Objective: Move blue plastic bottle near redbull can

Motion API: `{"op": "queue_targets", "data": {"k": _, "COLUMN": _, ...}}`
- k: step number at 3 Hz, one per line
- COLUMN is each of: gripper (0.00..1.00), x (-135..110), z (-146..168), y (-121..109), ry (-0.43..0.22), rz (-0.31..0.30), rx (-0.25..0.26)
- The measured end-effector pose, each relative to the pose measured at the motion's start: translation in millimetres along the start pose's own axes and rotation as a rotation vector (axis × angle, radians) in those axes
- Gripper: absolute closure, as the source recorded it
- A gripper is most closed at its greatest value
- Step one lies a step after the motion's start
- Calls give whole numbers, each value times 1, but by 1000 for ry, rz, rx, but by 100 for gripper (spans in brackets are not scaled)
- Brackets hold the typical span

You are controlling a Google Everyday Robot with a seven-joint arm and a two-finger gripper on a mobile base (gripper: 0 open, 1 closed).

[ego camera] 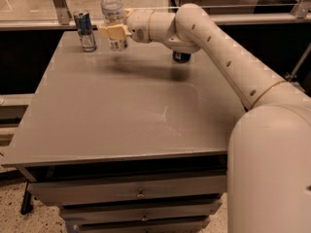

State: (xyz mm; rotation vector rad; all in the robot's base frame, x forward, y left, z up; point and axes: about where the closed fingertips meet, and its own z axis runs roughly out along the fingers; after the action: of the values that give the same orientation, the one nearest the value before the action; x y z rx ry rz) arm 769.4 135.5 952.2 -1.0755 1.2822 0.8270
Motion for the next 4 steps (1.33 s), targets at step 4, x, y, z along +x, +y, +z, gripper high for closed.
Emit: {"op": "queue_targets", "data": {"k": 4, "gripper": 100, "x": 29, "z": 66, "y": 9, "ry": 74, "rz": 131, "rx": -15}}
